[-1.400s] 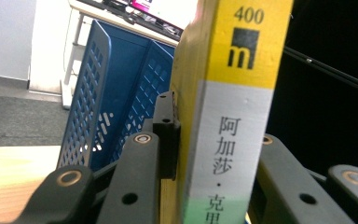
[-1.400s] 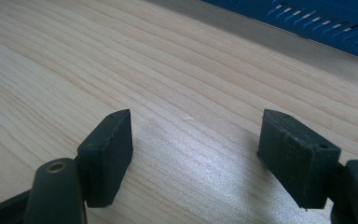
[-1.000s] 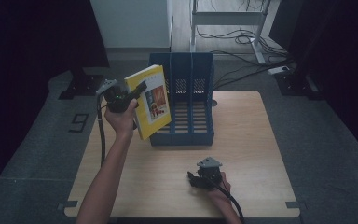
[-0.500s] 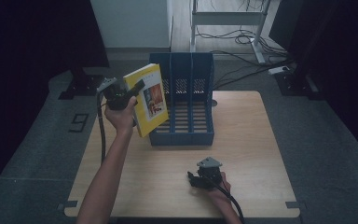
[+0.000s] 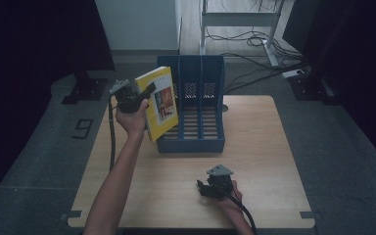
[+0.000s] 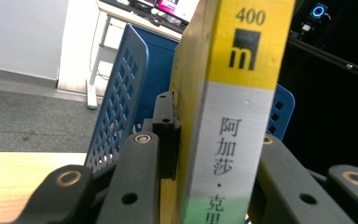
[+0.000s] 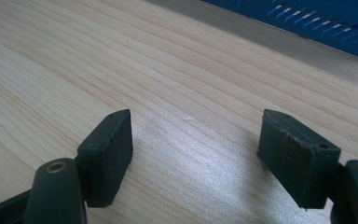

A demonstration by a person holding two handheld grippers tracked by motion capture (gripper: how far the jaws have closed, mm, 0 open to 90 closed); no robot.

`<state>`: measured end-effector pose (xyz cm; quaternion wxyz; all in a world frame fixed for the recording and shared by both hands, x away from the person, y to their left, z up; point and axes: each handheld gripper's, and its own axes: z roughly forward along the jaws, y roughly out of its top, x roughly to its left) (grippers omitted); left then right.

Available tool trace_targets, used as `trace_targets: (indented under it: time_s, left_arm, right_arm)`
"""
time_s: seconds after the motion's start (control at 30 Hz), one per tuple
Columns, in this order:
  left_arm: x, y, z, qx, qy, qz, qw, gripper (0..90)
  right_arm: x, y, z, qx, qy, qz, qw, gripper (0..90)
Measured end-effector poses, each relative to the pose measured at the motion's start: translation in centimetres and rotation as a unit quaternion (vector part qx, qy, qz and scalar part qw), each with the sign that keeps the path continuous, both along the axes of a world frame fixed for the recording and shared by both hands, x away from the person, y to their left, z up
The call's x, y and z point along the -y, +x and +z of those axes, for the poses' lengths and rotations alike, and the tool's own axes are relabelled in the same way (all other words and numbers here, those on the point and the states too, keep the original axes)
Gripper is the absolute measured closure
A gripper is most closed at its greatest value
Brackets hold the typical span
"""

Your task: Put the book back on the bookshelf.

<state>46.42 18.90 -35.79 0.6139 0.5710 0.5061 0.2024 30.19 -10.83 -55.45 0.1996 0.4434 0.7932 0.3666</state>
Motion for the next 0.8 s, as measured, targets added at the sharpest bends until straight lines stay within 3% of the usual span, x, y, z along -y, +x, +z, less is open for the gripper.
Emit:
trace_targets:
  time_s: [0.43, 0.8]
  left_arm:
    - [0.9, 1.3, -0.4, 0.004, 0.009, 0.016, 0.9998, 73.7]
    - [1.8, 2.4, -1.1, 0.0, 0.021, 0.014, 0.9997, 73.8]
  right_arm:
    - [0.0, 0.0, 0.0, 0.0, 0.0, 0.0, 1.0, 25.7]
    - [0.0, 0.0, 0.0, -0.001, 0.0, 0.0, 1.0, 25.7]
